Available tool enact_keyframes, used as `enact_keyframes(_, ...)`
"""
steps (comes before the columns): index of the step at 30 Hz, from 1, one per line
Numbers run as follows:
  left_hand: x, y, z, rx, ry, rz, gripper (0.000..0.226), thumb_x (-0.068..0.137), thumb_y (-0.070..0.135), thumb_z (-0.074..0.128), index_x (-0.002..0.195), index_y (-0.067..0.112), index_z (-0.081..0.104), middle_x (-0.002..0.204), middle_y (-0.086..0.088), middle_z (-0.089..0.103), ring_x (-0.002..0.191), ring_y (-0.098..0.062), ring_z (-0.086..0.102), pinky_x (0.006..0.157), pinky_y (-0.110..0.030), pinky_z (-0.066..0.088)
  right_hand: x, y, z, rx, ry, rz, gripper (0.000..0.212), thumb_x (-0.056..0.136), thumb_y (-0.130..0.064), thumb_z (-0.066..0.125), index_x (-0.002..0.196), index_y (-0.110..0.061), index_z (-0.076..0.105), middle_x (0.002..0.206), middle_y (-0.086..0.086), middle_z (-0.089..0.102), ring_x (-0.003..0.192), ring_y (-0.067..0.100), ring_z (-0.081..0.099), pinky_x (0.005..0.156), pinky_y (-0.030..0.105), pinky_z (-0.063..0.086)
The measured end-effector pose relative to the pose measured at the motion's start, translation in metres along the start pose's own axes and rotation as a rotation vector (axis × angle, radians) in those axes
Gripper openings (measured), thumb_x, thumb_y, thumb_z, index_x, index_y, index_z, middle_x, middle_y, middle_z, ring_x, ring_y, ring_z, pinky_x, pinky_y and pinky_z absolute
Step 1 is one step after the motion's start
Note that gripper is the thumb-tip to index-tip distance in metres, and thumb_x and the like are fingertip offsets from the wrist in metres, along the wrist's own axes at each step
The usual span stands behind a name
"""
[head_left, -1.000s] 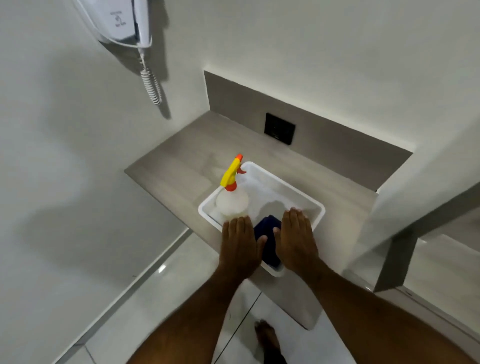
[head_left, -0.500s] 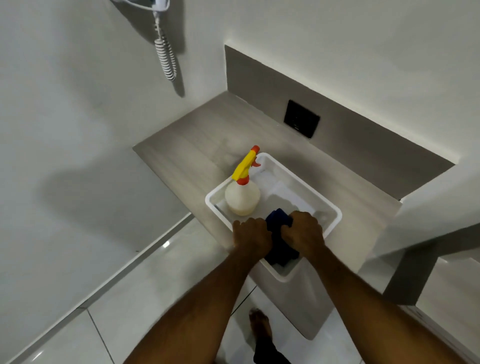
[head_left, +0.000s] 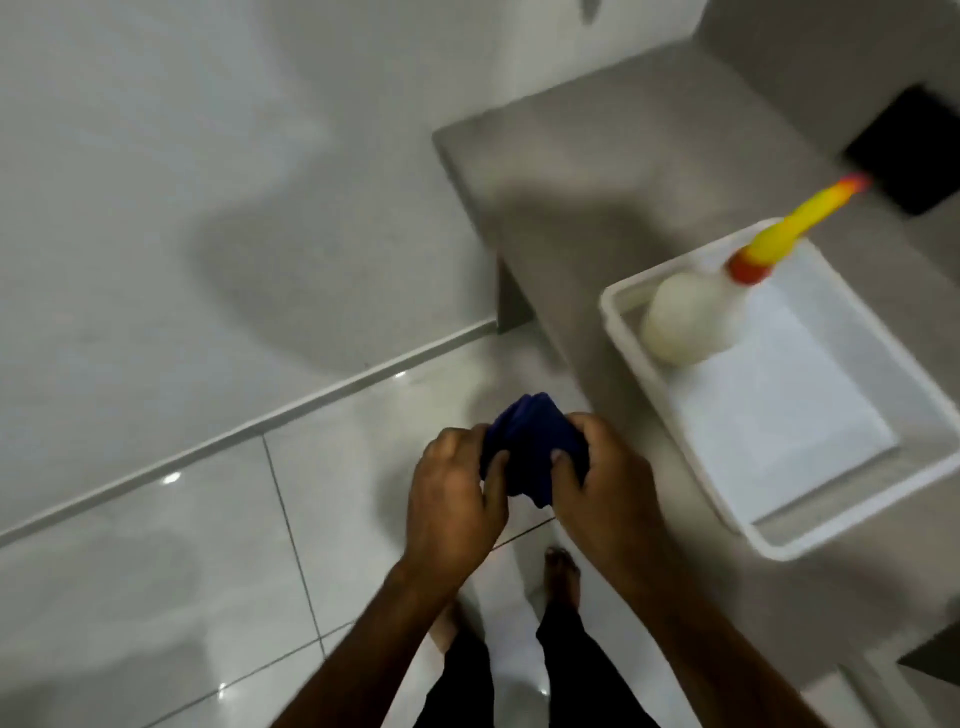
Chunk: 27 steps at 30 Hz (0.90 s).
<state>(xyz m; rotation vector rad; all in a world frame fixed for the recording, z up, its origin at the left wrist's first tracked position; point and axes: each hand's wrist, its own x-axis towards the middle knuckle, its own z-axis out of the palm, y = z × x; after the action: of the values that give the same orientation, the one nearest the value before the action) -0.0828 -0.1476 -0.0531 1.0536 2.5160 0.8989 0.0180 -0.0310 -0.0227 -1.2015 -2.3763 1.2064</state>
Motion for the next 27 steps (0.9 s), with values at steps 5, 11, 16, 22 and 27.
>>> enact_keyframes(5, -0.02, -0.162, 0.125, 0.002, -0.113, -0.22, 0.024, 0.095, 0.026, 0.055, 0.111, 0.01, 0.062, 0.099, -0.009, 0.067, 0.088, -0.022, 0.059, 0.076, -0.03, 0.047, 0.026, 0.115, 0.168, -0.114, -0.257, 0.09, 0.028, 0.093, -0.013, 0.056, 0.12, -0.016, 0.056, 0.114, 0.004, 0.068, 0.101, 0.021, 0.064, 0.079, 0.026, 0.05)
enact_keyframes(11, -0.045, -0.354, 0.326, 0.175, -0.443, -0.398, 0.048, 0.093, 0.029, 0.058, 0.13, 0.002, 0.047, 0.124, -0.022, 0.058, 0.111, -0.038, 0.054, 0.092, -0.044, 0.045, 0.059, 0.316, 0.358, -0.313, -0.491, 0.129, 0.027, 0.089, -0.009, 0.056, 0.117, -0.008, 0.058, 0.112, 0.015, 0.068, 0.099, 0.034, 0.063, 0.075, 0.031, 0.045)
enact_keyframes(16, -0.082, -0.484, 0.429, 0.451, -0.563, -0.357, 0.066, 0.077, 0.006, 0.059, 0.136, -0.007, 0.032, 0.144, -0.031, 0.037, 0.136, -0.045, 0.03, 0.114, -0.051, 0.027, 0.068, 0.446, 0.454, -0.468, -0.705, 0.135, 0.032, 0.087, -0.007, 0.062, 0.119, -0.006, 0.056, 0.113, 0.017, 0.066, 0.102, 0.036, 0.063, 0.082, 0.038, 0.051)
enact_keyframes(22, -0.098, -0.576, 0.471, 0.573, -0.619, -0.217, 0.127, 0.072, 0.054, 0.075, 0.148, -0.008, -0.006, 0.158, -0.035, -0.008, 0.146, -0.047, -0.011, 0.118, -0.056, 0.0, 0.101, 0.526, 0.496, -0.501, -0.707, 0.122, 0.03, 0.084, -0.001, 0.06, 0.114, -0.005, 0.057, 0.106, 0.017, 0.066, 0.096, 0.034, 0.064, 0.079, 0.042, 0.056)
enact_keyframes(27, -0.08, -0.605, 0.472, 0.577, -0.665, -0.257, 0.158, 0.048, 0.064, 0.086, 0.146, -0.006, -0.015, 0.157, -0.035, -0.014, 0.145, -0.047, -0.017, 0.117, -0.055, -0.006, 0.095, 0.566, 0.518, -0.694, -0.288, -0.026, 0.055, 0.091, -0.021, 0.059, 0.14, -0.002, 0.041, 0.147, 0.025, 0.043, 0.137, 0.043, 0.036, 0.111, 0.051, 0.032)
